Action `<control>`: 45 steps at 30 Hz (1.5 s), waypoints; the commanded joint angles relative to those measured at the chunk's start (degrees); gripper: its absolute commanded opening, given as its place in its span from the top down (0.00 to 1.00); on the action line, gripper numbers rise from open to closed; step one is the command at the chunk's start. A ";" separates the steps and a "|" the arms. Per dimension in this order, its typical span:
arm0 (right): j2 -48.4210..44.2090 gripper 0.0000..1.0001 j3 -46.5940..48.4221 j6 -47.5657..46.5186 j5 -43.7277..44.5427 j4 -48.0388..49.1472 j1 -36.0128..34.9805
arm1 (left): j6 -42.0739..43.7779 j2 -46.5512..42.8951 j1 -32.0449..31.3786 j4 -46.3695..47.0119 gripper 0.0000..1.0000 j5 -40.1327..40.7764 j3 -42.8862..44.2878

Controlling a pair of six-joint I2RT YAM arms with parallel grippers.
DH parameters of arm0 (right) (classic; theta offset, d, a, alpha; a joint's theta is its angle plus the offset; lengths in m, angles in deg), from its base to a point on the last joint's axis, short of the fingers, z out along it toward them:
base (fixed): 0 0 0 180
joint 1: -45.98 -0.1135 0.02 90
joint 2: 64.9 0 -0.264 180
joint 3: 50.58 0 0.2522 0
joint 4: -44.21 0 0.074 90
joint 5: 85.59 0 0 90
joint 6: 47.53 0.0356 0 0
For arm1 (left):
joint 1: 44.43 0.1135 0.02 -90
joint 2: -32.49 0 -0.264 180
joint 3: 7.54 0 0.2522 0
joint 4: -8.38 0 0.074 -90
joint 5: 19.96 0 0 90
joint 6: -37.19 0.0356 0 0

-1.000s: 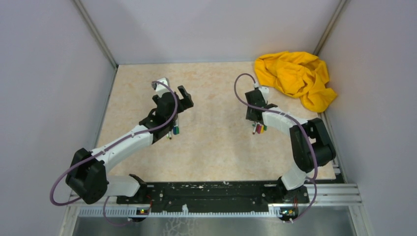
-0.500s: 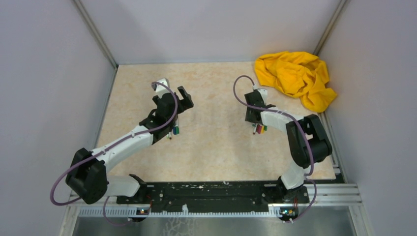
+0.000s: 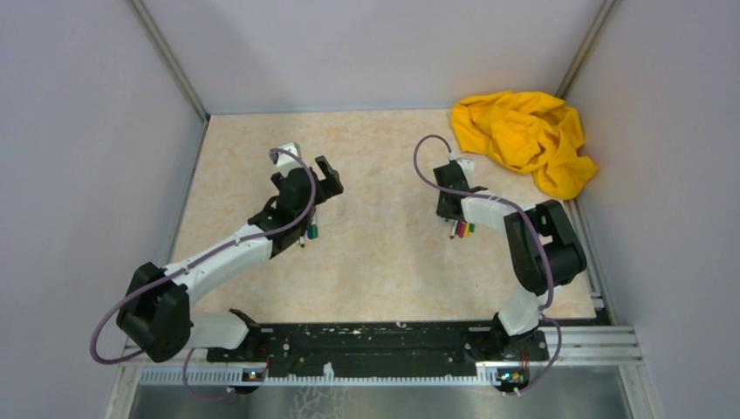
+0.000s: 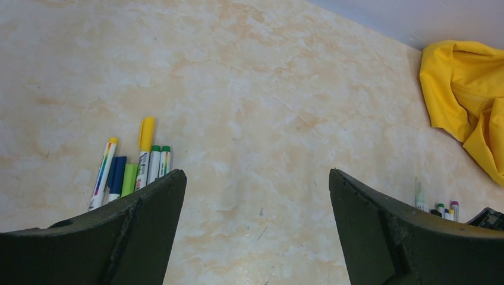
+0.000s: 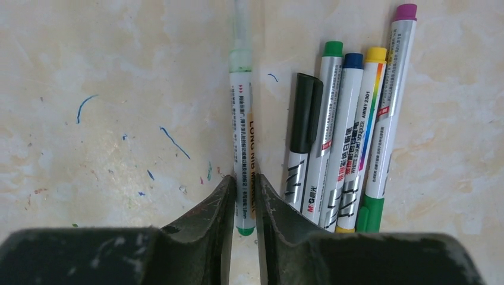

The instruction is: Open the pen caps

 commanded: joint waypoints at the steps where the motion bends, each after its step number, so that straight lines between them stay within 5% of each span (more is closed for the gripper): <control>1: 1.89 0.86 -0.86 0.01 0.33 1.17 0.49 | -0.87 -0.62 -0.45 1.93 0.04 -0.31 -0.70; 4: 2.10 1.00 -0.94 -0.72 0.64 0.82 0.54 | -0.59 -0.18 -0.47 2.44 0.03 -0.45 -0.92; 18: -13.52 1.00 -6.60 -13.24 -19.67 7.49 -3.62 | -1.89 4.37 -0.37 5.57 0.01 -19.04 3.60; 31: -16.53 1.00 -4.75 -12.25 -30.54 10.03 -9.63 | -17.89 16.82 6.53 16.67 0.01 -43.87 3.60; 45: -12.25 1.00 -0.18 -11.46 -31.68 13.38 -15.01 | -29.61 29.25 8.37 27.85 0.20 -58.24 6.33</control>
